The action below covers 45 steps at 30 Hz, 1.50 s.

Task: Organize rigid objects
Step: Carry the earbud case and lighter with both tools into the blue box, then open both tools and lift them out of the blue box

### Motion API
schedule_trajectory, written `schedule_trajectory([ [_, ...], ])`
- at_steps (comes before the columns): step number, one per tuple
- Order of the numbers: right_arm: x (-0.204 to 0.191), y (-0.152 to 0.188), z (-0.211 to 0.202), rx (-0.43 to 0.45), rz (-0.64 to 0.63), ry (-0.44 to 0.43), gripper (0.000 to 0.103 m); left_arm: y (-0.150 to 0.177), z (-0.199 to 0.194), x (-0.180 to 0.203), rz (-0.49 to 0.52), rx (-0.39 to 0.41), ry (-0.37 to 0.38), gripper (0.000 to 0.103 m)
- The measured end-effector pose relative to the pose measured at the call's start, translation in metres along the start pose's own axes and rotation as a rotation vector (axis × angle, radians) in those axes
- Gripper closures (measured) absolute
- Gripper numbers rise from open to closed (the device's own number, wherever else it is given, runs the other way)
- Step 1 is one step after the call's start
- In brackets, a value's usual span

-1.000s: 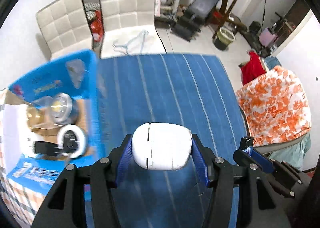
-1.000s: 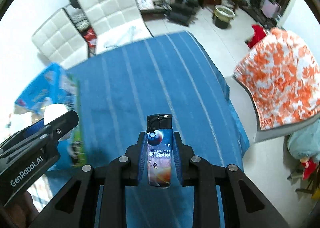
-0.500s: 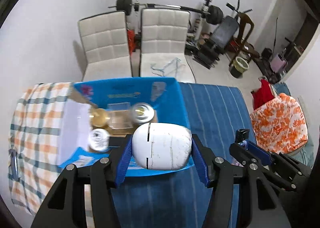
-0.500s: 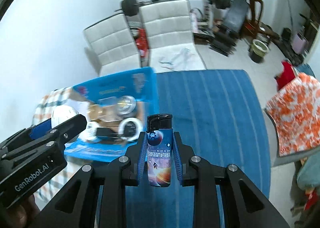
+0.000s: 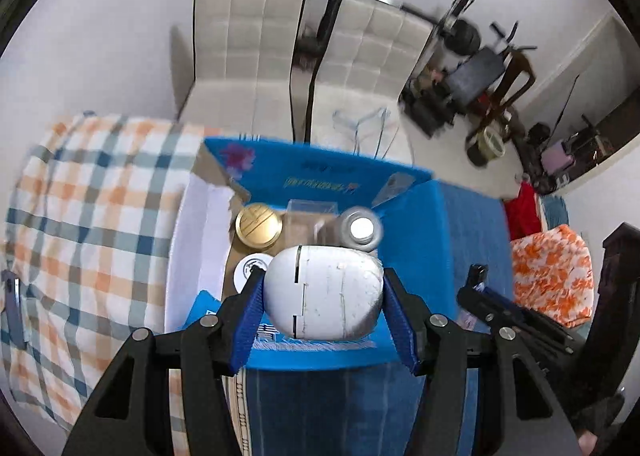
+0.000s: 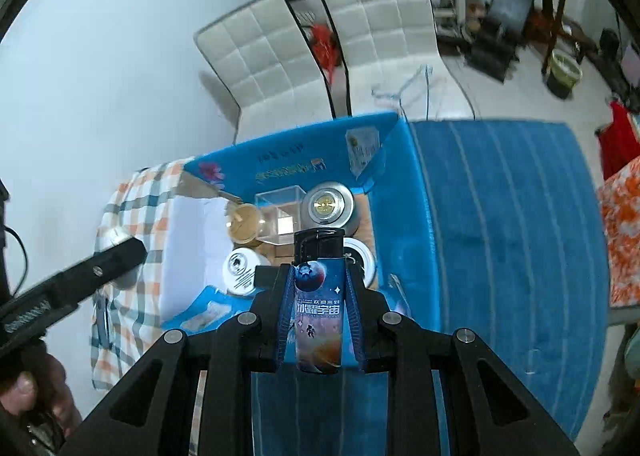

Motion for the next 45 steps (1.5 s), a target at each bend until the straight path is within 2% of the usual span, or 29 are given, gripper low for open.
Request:
schedule_trajectory([
  [6,0.015,-0.009,0.081,-0.109,0.043,0.022,0.076,-0.010,0.092,-0.025,-0.047,-0.200,0.012,0.049],
  [10,0.030,-0.013,0.115,-0.159,0.057,0.063,0.076,-0.009,0.136,-0.025,-0.064,-0.290,0.009,0.049],
  [16,0.038,-0.016,0.144,-0.211,0.016,0.119,0.076,0.001,0.166,-0.021,-0.050,-0.367,-0.004,0.049],
  [20,0.038,-0.022,0.148,-0.217,0.007,0.107,0.075,0.011,0.177,-0.021,-0.070,-0.418,-0.010,0.048],
  [22,0.037,-0.025,0.148,-0.222,-0.001,0.115,0.074,0.013,0.176,-0.020,-0.076,-0.422,-0.014,0.048],
  [25,0.042,-0.025,0.149,-0.235,-0.001,0.120,0.067,0.015,0.172,-0.017,-0.054,-0.432,-0.048,0.047],
  [26,0.043,-0.025,0.149,-0.239,0.007,0.119,0.063,0.015,0.169,-0.015,-0.046,-0.426,-0.051,0.044],
  [28,0.045,-0.022,0.148,-0.243,0.018,0.125,0.056,0.010,0.165,-0.015,-0.040,-0.404,-0.065,0.033],
  [30,0.044,-0.018,0.145,-0.238,0.006,0.119,0.051,0.006,0.158,-0.018,-0.043,-0.379,-0.071,0.014],
  [32,0.043,-0.016,0.140,-0.234,-0.028,0.155,0.046,0.005,0.154,-0.025,-0.051,-0.362,-0.086,0.004],
  [34,0.040,-0.013,0.135,-0.230,-0.040,0.172,0.038,0.002,0.148,-0.032,-0.049,-0.341,-0.111,0.002],
  [36,0.036,-0.009,0.130,-0.229,-0.041,0.181,0.024,0.003,0.143,-0.041,-0.038,-0.324,-0.143,0.000],
  [43,0.023,0.007,0.100,-0.205,-0.101,0.268,0.018,0.005,0.121,-0.051,-0.008,-0.253,-0.197,0.000],
  [45,0.020,0.006,0.094,-0.196,-0.110,0.284,0.013,0.008,0.115,-0.050,0.006,-0.227,-0.217,0.000],
])
Point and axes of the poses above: each gripper's, at about its wrist camera, not at the fingertips, and z roughly the way its jaws point, x to its right, y to its underside, the point moved 9 cm from there along z, roughly the way its jaws point, and after that the axes turned 11 degrees about -z, right-handed, at the moved point
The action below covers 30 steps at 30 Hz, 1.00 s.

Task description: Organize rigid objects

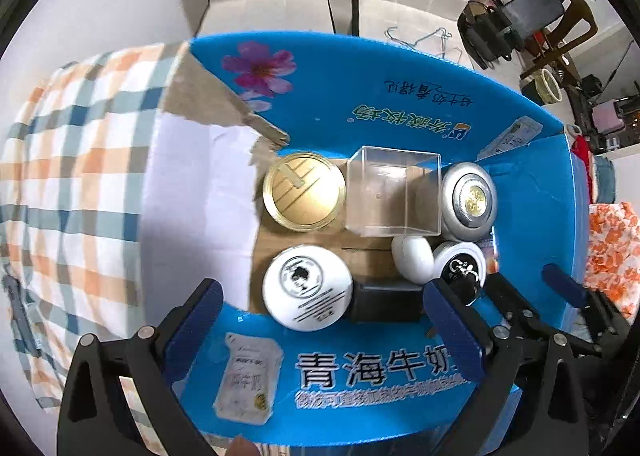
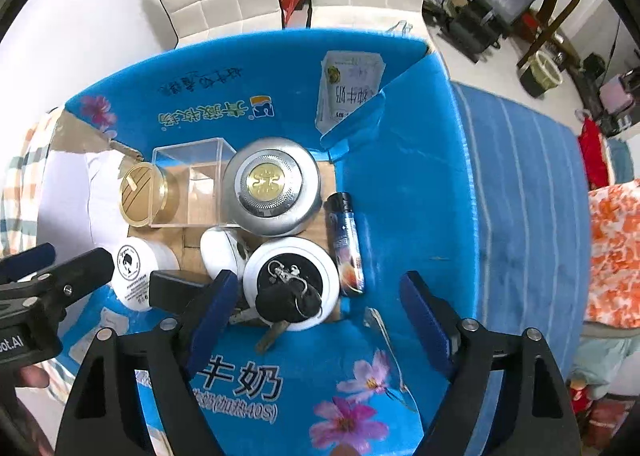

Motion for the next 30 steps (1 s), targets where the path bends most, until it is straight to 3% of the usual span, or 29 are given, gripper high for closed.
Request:
schedule_trajectory([
  [15,-0.004,0.007,-0.038,0.035,0.030,-0.011,0.012,0.017,-0.042,-0.011,0.001,0.091,-0.041,0.000],
  [30,-0.004,0.077,-0.205,0.265,0.061,-0.055,0.010,0.080,-0.191,0.007,0.030,0.364,0.002,0.000],
])
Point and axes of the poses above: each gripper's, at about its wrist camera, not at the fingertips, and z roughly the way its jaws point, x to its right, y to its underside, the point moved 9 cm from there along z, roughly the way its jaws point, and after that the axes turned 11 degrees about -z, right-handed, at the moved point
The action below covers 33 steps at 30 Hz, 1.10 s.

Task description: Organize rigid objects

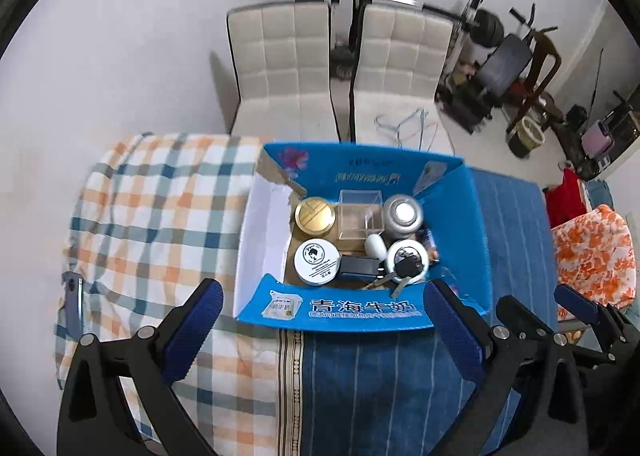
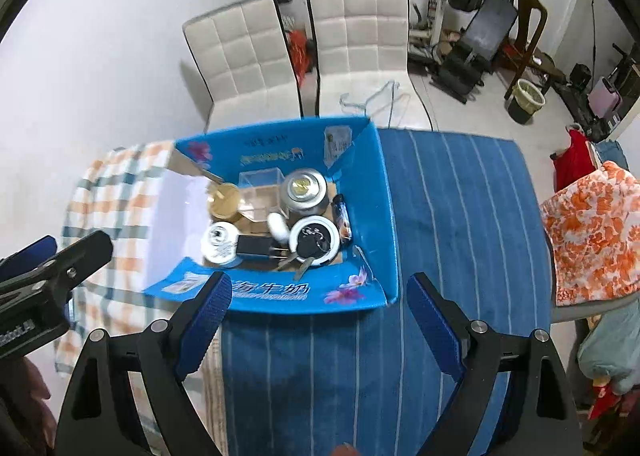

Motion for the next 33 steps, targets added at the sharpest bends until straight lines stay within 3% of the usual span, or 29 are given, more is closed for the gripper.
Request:
schedule_trajectory([
  [6,-0.009,0.007,-0.069,0.091,-0.015,-0.007,0.009,0.009,-0.048,0.001,-0.013,0.053,0.021,0.000],
  [15,-0.020,0.023,-0.123,0.123,-0.066,-0.009,0.009,0.023,-0.093,-0.006,-0.017,0.100,0.024,0.000],
  [20,-0.008,0.023,-0.124,0.132,-0.058,0.054,0.009,0.020,-0.096,-0.013,-0.033,0.134,0.003,0.000],
  [33,0.007,0.017,-0.091,0.097,-0.025,0.086,0.009,0.029,-0.063,-0.012,-0.014,0.088,-0.023,0.000],
])
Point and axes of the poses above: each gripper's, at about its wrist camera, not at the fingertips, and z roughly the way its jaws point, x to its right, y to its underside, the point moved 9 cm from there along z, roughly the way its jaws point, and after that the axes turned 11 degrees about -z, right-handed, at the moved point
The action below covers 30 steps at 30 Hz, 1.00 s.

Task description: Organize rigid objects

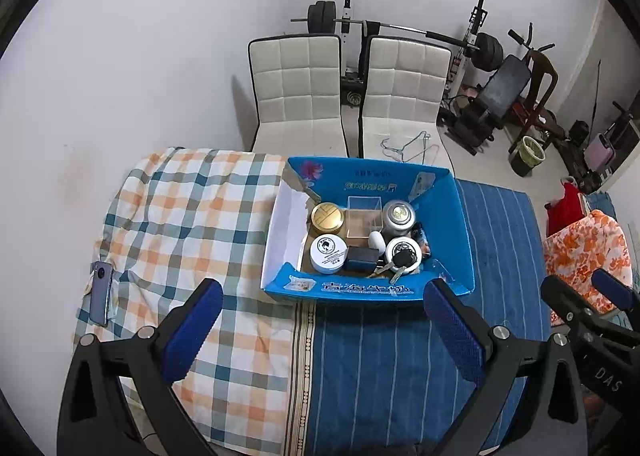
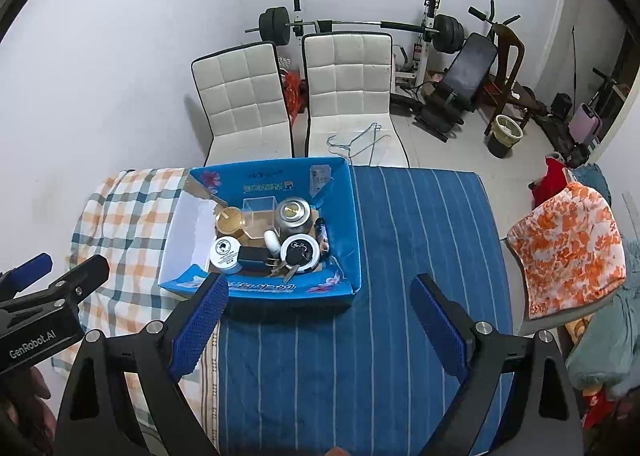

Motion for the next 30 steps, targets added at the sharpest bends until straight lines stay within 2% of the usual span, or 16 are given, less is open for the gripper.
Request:
schedule_trajectory([
  [30,0.006,-0.006,0.008,-0.001,-0.005,0.039,0.009,-0.008,0.016,-0.014,0.002,-0.012,-0.002,0.000],
])
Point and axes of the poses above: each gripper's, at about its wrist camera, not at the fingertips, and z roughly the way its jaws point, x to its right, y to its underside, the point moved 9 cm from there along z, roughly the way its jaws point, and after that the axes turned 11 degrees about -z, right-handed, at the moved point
